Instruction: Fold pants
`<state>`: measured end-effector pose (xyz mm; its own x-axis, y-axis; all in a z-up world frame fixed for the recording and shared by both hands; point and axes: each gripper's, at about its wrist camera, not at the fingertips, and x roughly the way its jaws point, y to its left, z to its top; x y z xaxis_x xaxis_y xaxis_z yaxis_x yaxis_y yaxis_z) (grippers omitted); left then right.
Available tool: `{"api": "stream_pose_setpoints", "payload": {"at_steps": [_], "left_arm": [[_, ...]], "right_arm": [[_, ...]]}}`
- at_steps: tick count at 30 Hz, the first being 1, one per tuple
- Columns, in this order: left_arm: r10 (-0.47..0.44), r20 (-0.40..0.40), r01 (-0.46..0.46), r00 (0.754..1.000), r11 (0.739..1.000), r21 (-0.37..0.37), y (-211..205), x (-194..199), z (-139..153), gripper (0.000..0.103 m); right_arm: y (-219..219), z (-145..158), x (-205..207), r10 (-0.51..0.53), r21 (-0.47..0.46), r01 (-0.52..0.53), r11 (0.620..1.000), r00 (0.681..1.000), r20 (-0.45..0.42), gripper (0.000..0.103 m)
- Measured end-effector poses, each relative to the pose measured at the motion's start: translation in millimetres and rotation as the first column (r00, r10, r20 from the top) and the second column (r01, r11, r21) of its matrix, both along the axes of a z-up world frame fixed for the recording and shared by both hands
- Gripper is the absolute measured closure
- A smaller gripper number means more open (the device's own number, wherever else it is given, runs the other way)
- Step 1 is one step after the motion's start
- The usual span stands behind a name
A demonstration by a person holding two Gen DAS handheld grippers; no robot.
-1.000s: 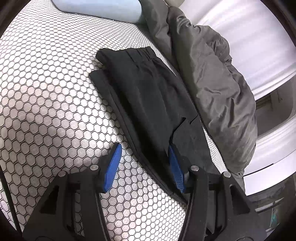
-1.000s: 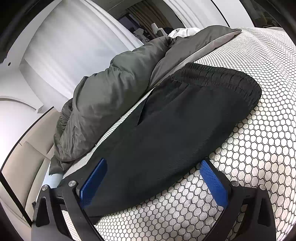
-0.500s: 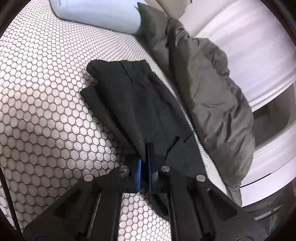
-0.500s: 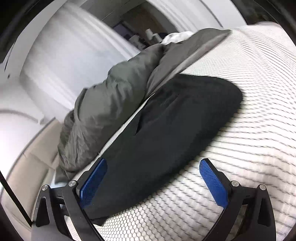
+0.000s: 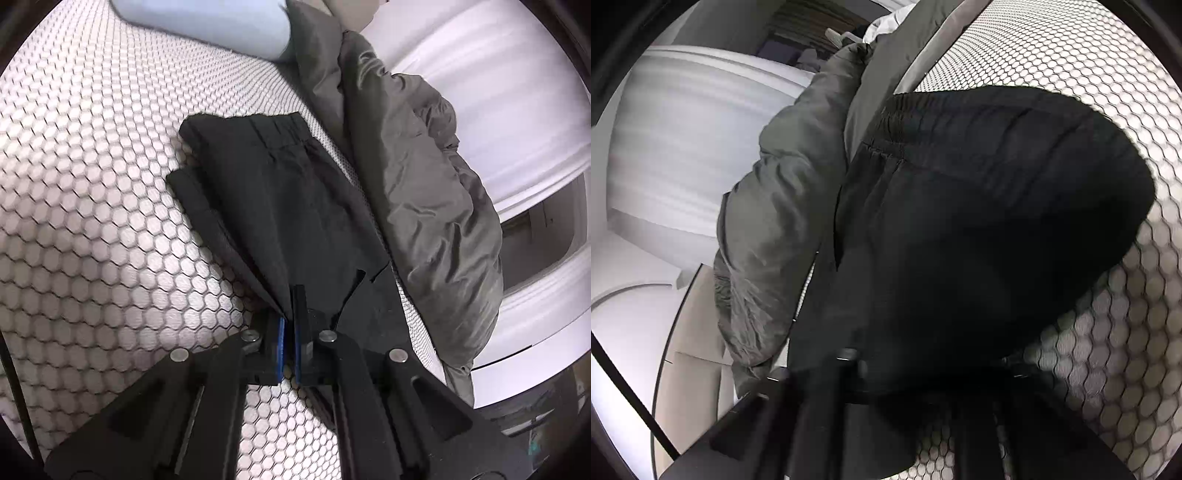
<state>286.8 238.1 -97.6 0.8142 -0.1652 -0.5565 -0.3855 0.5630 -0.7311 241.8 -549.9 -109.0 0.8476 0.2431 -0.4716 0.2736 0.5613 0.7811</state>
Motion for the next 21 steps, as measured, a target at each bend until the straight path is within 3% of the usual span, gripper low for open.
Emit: {"api": "stream_pose_setpoints", "payload": {"at_steps": [9,12,15,17,18,19,21], "left_arm": [[-0.01,0.018,0.01,1.0,0.999,0.033,23,-56,21,0.102],[-0.013,-0.074,0.021,0.997,0.995,0.102,23,-57,18,0.097],[-0.042,-0.104,0.046,0.994,0.998,0.035,24,-73,19,0.089],[-0.081,-0.087,0.087,0.993,0.994,0.067,18,-91,31,0.067],[-0.097,-0.071,0.103,0.993,0.99,0.097,13,-100,39,0.045],[-0.121,-0.048,0.126,0.992,0.982,0.14,5,-112,49,0.026],[-0.177,-0.001,0.174,0.984,0.962,0.211,-14,-128,69,0.019]], "right_arm": [[14,26,-88,0.032,-0.065,-0.028,0.997,0.997,0.066,0.098],[22,13,-102,0.059,-0.144,-0.059,0.988,0.998,-0.007,0.096],[28,11,-106,0.064,-0.182,-0.076,0.98,0.996,-0.069,0.085],[34,25,-119,0.048,-0.268,-0.061,0.961,0.997,-0.057,0.052],[39,36,-134,0.014,-0.344,-0.024,0.939,0.999,-0.033,0.024],[43,45,-146,-0.011,-0.398,0.009,0.917,1.0,-0.002,0.008],[54,63,-169,-0.041,-0.523,0.065,0.85,0.997,0.058,0.007]]}}
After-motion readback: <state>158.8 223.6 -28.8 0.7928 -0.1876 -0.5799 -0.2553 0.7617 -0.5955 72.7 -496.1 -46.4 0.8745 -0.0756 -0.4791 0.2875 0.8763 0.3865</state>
